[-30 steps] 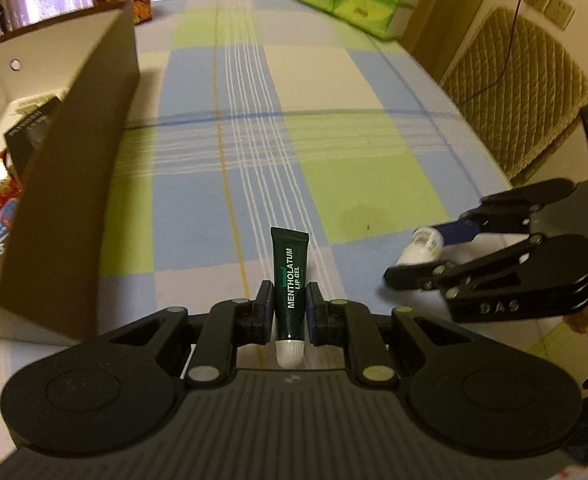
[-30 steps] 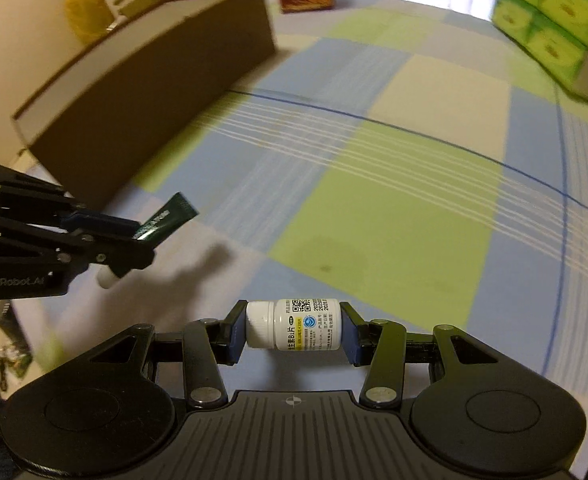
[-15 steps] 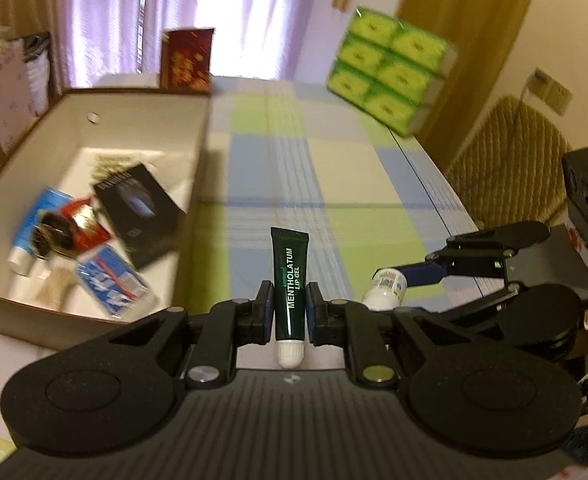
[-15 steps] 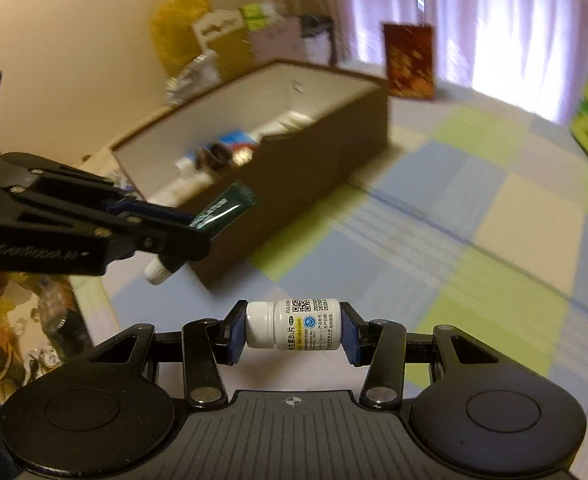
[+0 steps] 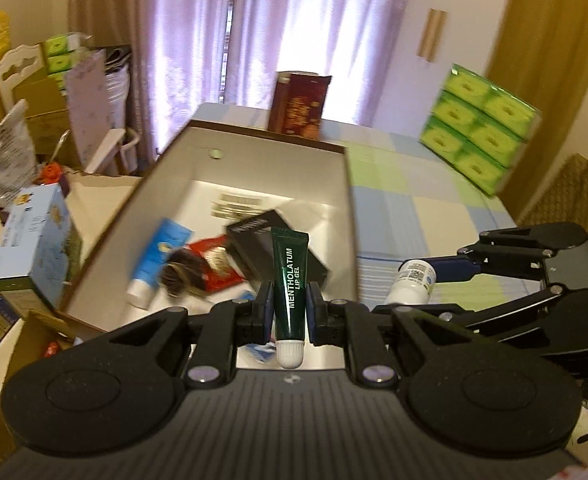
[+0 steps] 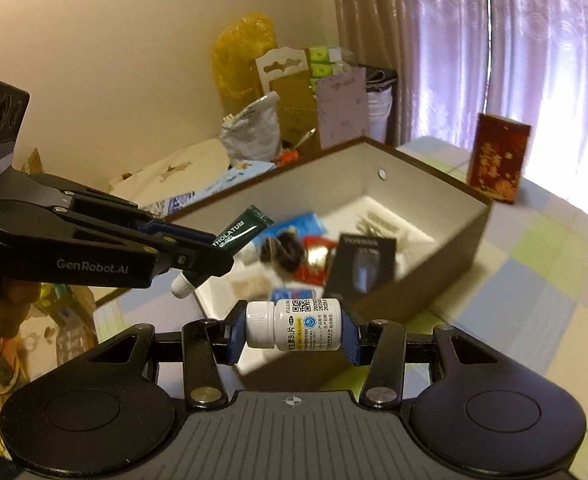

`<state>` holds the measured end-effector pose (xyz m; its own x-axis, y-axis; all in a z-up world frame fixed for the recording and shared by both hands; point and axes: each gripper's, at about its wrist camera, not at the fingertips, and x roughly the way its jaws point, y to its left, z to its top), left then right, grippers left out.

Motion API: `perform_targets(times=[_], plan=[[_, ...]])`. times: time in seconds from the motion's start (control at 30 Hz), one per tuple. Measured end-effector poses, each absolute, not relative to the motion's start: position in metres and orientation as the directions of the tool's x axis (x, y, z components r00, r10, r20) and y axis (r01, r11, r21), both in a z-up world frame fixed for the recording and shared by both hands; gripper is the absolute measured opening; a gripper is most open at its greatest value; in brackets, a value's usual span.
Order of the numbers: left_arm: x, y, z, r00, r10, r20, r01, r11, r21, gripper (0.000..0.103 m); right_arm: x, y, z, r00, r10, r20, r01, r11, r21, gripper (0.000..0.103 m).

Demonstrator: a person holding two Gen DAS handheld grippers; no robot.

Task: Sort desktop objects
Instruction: 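Carry the green lip gel and white pill bottle with both tools over the box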

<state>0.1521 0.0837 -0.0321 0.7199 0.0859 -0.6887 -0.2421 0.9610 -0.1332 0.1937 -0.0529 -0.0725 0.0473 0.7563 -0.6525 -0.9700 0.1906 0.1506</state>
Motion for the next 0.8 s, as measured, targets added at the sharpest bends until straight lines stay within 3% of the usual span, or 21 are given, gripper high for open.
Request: perform_targets(times=[0.8], plan=[[0.179, 0.165, -0.059, 0.652, 0.106, -0.751, -0.270, 0.958, -0.099, 0.012, 0.208, 0.021, -0.098, 0.092, 0.694, -0.714, -0.953, 0.270, 0.140, 0.044]])
